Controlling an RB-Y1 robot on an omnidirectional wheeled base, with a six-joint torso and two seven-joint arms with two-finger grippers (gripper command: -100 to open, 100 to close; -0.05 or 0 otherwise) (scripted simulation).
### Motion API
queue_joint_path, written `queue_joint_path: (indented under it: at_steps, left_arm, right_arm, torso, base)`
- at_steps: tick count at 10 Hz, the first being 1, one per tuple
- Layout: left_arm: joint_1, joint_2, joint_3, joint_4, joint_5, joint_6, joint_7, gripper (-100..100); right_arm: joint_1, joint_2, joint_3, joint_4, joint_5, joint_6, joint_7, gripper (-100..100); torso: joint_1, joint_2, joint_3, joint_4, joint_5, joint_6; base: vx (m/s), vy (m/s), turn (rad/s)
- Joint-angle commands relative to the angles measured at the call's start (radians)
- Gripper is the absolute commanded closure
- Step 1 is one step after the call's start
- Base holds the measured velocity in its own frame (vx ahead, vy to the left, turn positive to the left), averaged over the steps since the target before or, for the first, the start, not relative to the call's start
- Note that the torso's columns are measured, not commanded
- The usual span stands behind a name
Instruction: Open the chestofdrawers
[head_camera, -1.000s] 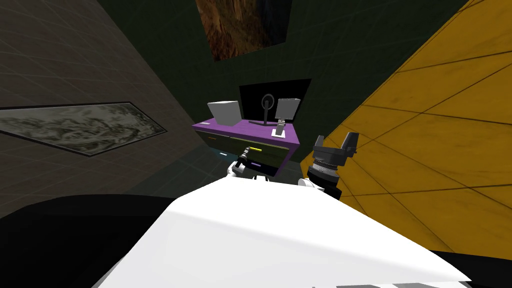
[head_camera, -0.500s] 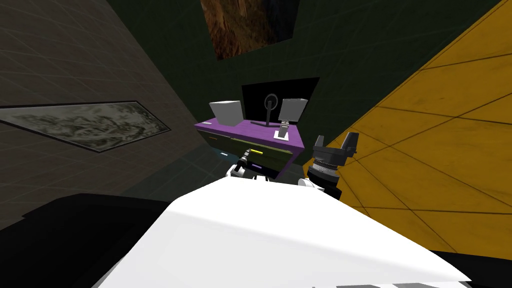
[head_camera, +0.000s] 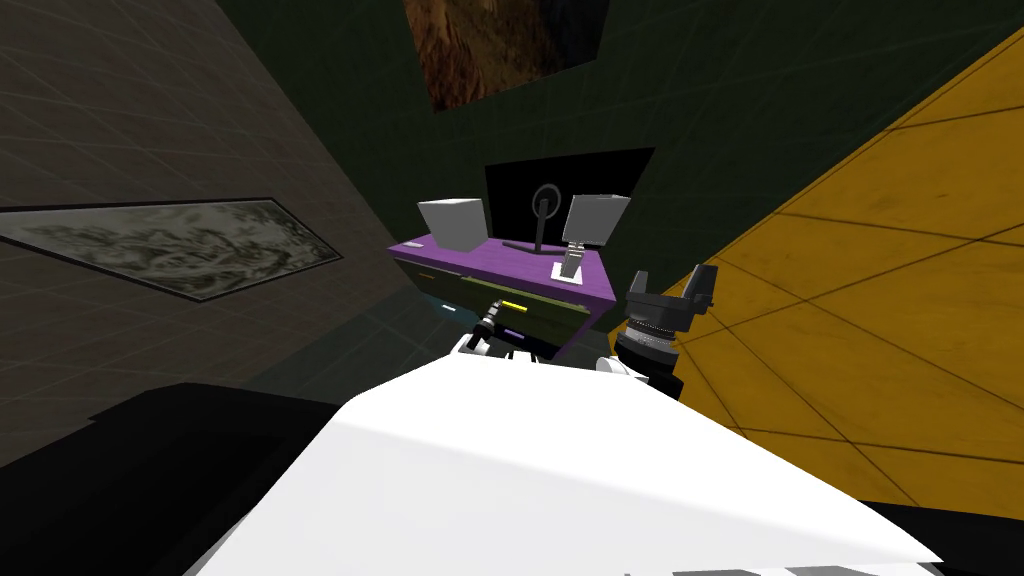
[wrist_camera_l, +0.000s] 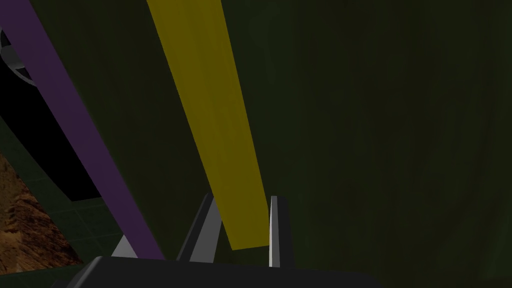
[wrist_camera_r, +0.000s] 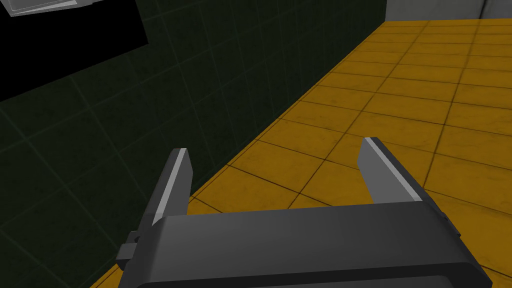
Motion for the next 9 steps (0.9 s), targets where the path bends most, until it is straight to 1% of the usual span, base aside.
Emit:
queue_joint_path:
  at_steps: [1,4,5,6,8,9]
  left_arm:
    - [0.011,0.008,-0.009,-0.042,-0.002,0.014,0.005,100]
    - [0.028,0.021,-0.022,-0.104,-0.005,0.034,0.012,100]
    - [0.038,0.026,-0.023,-0.091,-0.003,0.049,0.014,100]
    - [0.057,0.034,-0.031,-0.117,-0.006,0.042,0.016,100]
    - [0.070,0.039,-0.039,-0.144,-0.009,0.027,0.017,100]
    - [0.077,0.042,-0.043,-0.158,-0.011,0.020,0.017,100]
  right_arm:
    - [0.000,0.000,0.000,0.000,0.000,0.000,0.000,0]
    - [0.000,0.000,0.000,0.000,0.000,0.000,0.000,0]
    - [0.000,0.000,0.000,0.000,0.000,0.000,0.000,0]
    - [0.000,0.000,0.000,0.000,0.000,0.000,0.000,0]
    - [0.000,0.000,0.000,0.000,0.000,0.000,0.000,0]
    - [0.000,0.000,0.000,0.000,0.000,0.000,0.000,0]
  torso:
    - [0.001,0.004,0.002,0.001,0.000,-0.001]
    - [-0.001,0.008,0.004,0.008,-0.002,-0.001]
    - [-0.003,0.009,0.005,0.010,-0.003,-0.001]
    - [-0.004,0.004,0.002,0.008,-0.003,0.000]
    - [0.001,0.010,0.005,0.008,-0.002,-0.002]
    - [-0.002,0.011,0.005,0.009,-0.003,-0.001]
  base:
    - [-0.119,0.031,0.020]
    - [-0.145,0.029,0.028]
    - [-0.072,0.012,0.010]
    - [-0.134,0.059,0.055]
    - [-0.198,0.049,0.038]
    - [-0.189,0.051,0.038]
